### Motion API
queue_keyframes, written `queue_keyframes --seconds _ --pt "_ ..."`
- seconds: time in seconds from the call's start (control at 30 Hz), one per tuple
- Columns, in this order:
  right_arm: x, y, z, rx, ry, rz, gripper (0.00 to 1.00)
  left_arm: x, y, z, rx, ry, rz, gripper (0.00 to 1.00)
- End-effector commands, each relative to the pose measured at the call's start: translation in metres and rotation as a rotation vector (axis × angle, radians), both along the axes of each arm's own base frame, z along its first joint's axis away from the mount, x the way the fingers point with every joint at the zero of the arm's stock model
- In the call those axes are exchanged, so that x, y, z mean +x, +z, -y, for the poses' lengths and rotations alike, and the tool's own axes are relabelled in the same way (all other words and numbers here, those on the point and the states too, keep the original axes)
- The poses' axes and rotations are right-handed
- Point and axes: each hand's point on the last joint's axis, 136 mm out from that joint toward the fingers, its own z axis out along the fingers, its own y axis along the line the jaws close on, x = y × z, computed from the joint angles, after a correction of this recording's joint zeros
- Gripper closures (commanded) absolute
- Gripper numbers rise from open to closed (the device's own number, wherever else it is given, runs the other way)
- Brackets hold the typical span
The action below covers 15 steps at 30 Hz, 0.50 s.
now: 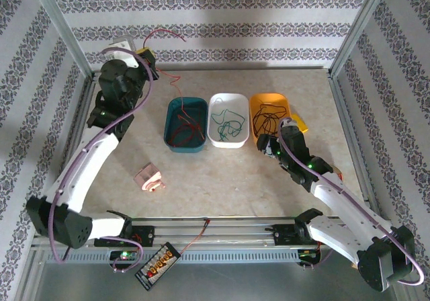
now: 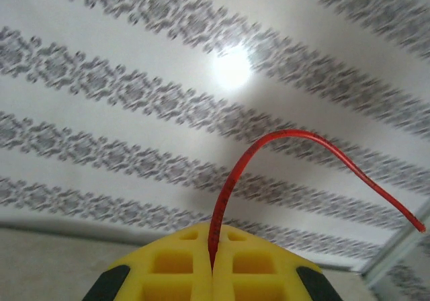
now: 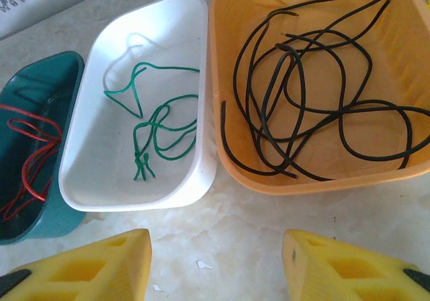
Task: Untangle the cables
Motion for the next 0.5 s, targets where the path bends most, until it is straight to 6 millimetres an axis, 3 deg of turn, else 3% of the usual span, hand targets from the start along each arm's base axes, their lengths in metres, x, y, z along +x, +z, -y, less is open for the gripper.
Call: queue_keyframes --seconds 0.0,0.1,0.27,0.37,0.47 --pt "-0.002 0.007 -0.003 -0.007 0.029 0.014 0.46 0.014 -0.035 0.0 0.07 0.007 -0.085 1.0" --pt "-0.003 0.006 -0.001 -0.012 0.026 0.012 0.46 0.021 -0.098 0.012 0.032 -0.041 -0.22 1.0" --pt "-0.005 0.001 -0.001 -0.014 0.029 -0.001 0.46 0.008 -0.216 0.031 -0.033 -0.07 -0.452 1.0" --pt "-0.005 0.0 -0.003 -0.016 0.035 -0.005 0.46 -0.001 -0.267 0.037 -0.051 -0.069 -0.561 1.0" --pt "-0.005 0.001 -0.003 -0.024 0.038 -0.004 0.46 -0.006 -0.302 0.043 -0.054 -0.08 -0.643 1.0"
